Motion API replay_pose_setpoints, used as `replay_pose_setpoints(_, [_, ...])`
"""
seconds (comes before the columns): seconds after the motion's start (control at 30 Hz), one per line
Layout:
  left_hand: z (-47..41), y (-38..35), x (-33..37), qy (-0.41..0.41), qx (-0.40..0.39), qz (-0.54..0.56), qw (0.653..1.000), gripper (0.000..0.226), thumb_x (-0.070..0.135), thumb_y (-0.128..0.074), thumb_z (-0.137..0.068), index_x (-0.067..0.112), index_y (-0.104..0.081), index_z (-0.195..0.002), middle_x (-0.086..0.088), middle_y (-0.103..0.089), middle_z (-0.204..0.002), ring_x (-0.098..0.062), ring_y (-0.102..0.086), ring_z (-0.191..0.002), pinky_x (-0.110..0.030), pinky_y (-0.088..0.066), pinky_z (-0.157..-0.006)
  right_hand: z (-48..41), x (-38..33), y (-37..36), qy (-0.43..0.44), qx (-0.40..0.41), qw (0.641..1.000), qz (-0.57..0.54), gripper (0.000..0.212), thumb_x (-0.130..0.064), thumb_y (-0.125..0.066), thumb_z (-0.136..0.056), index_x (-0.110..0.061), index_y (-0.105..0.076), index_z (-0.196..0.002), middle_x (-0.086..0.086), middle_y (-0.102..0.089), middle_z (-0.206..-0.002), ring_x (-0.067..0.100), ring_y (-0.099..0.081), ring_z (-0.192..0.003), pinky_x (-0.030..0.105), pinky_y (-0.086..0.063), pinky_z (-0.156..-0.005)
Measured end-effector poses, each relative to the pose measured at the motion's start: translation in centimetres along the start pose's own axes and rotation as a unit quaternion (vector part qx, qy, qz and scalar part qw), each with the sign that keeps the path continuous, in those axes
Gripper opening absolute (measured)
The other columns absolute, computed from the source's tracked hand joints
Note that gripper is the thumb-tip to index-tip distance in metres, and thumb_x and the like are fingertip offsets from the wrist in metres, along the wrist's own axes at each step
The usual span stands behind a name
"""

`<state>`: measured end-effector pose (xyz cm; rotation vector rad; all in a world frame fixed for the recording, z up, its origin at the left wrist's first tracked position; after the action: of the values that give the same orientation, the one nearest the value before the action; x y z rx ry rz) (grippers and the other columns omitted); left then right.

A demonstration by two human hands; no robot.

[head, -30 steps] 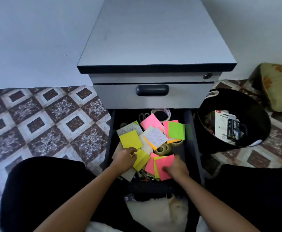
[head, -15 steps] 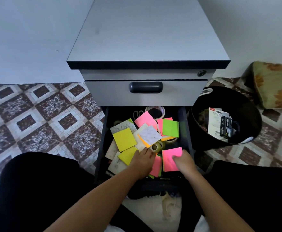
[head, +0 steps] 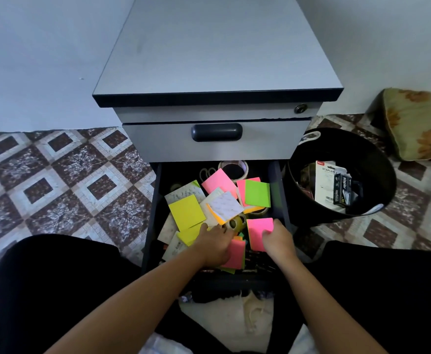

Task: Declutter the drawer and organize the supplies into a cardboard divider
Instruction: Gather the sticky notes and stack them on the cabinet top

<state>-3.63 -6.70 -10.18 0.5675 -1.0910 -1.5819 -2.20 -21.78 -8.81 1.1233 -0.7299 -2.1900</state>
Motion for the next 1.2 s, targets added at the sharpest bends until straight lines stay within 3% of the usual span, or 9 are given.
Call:
replay_pose_setpoints(0.17, [0.5,2.1,-2.3,0.074,0.023,0.199,0.977,0.038,0.021,-0.044,-0.092,0.016,-0.041,-0.129,-0.01,-0.061,-0.114,-0.026,-0.056,-0.105,-0.037,-0.032,-0.099,0.1,-1.5,1.8,0.035,0.012,0.997,-0.071,0.035,-0.005,-0.041,-0.091,0.0,-0.044,-0.126,0.02,-0.059,-0.111,0.032,-0.058,-0.098,0.028,-0.036,-0.07])
replay_pose_setpoints(0.3, [1.0,3.9,-4.0,0.118,0.071,0.424,0.895,0.031,0.008,-0.045,-0.093,0.005,-0.051,-0.124,-0.013,-0.058,-0.111,-0.022,-0.053,-0.091,-0.03,-0.042,-0.076,0.3,-2.4,3.3,0.015,0.004,0.969,-0.247,0.018,-0.006,-0.045,-0.09,-0.007,-0.05,-0.108,0.01,-0.055,-0.094,0.022,-0.052,-0.08,0.029,-0.038,-0.062])
replay_pose_setpoints(0.4, [1.5,4.8,-4.8,0.149,0.1,0.529,0.829,0.032,0.005,-0.042,-0.093,0.004,-0.049,-0.125,-0.009,-0.056,-0.109,-0.022,-0.052,-0.094,-0.03,-0.042,-0.078,1.0,-2.7,3.1,-0.043,-0.048,0.915,-0.399,0.008,-0.008,-0.049,-0.092,-0.012,-0.053,-0.098,0.007,-0.06,-0.09,0.022,-0.056,-0.08,0.029,-0.044,-0.066])
replay_pose_setpoints(0.67, [2.6,10.2,-3.2,0.096,0.164,0.704,0.684,0.021,0.007,-0.032,-0.098,0.01,-0.051,-0.105,-0.009,-0.055,-0.096,-0.019,-0.053,-0.083,-0.034,-0.044,-0.073,2.2,-7.4,2.1,-0.029,-0.111,0.862,-0.494,0.011,-0.008,-0.048,-0.093,-0.014,-0.056,-0.088,0.008,-0.061,-0.086,0.021,-0.057,-0.078,0.035,-0.046,-0.071])
replay_pose_setpoints(0.8, [3.6,14.0,-2.2,0.08,0.208,0.635,0.74,0.026,0.022,-0.03,-0.102,0.011,-0.054,-0.1,-0.003,-0.054,-0.088,-0.016,-0.05,-0.081,-0.028,-0.04,-0.068,2.5,-10.0,5.0,0.056,-0.053,0.877,-0.474,0.015,0.0,-0.049,-0.09,-0.013,-0.054,-0.086,0.012,-0.06,-0.088,0.024,-0.057,-0.078,0.039,-0.045,-0.074])
replay_pose_setpoints(0.93, [4.3,19.4,-1.6,0.053,0.289,0.524,0.8,0.028,0.015,-0.033,-0.101,0.0,-0.056,-0.097,0.001,-0.046,-0.076,-0.015,-0.041,-0.08,-0.026,-0.03,-0.068,2.5,-12.6,9.0,0.101,-0.009,0.885,-0.455,0.024,-0.001,-0.053,-0.089,-0.007,-0.05,-0.112,0.013,-0.06,-0.101,0.025,-0.058,-0.085,0.037,-0.048,-0.074])
replay_pose_setpoints(1.03, [4.3,24.4,-1.6,0.017,0.334,0.48,0.811,0.02,0.006,-0.041,-0.095,0.006,-0.059,-0.102,-0.001,-0.058,-0.082,-0.015,-0.049,-0.079,-0.027,-0.038,-0.067,2.7,-16.2,13.2,0.179,0.002,0.876,-0.449,0.027,0.003,-0.051,-0.09,-0.006,-0.051,-0.115,0.01,-0.061,-0.097,0.02,-0.059,-0.082,0.035,-0.048,-0.075])
replay_pose_setpoints(1.13, [4.3,29.8,-1.9,-0.001,0.389,0.46,0.798,0.037,0.002,-0.045,-0.088,0.007,-0.056,-0.123,-0.01,-0.066,-0.1,-0.021,-0.058,-0.086,-0.029,-0.046,-0.078,2.8,-19.9,18.1,0.248,0.045,0.885,-0.392,0.026,-0.003,-0.056,-0.088,-0.015,-0.054,-0.111,0.009,-0.063,-0.107,0.023,-0.059,-0.097,0.038,-0.048,-0.087])
replay_pose_setpoints(1.2, [3.8,33.0,-1.5,-0.004,0.405,0.453,0.794,0.038,0.003,-0.044,-0.087,0.011,-0.058,-0.121,-0.005,-0.063,-0.095,-0.018,-0.055,-0.082,-0.025,-0.044,-0.07,2.4,-21.9,20.9,0.276,0.068,0.886,-0.365,0.027,-0.005,-0.057,-0.088,-0.015,-0.055,-0.112,0.008,-0.062,-0.108,0.022,-0.058,-0.098,0.035,-0.048,-0.084])
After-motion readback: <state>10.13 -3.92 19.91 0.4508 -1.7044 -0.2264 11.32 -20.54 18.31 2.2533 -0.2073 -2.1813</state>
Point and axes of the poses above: each hand's wrist, its own z-axis away from the middle knuckle, its own y-axis out of the back of the hand, x = y × z, the point moved 8 cm from there along -z, towards the middle knuckle
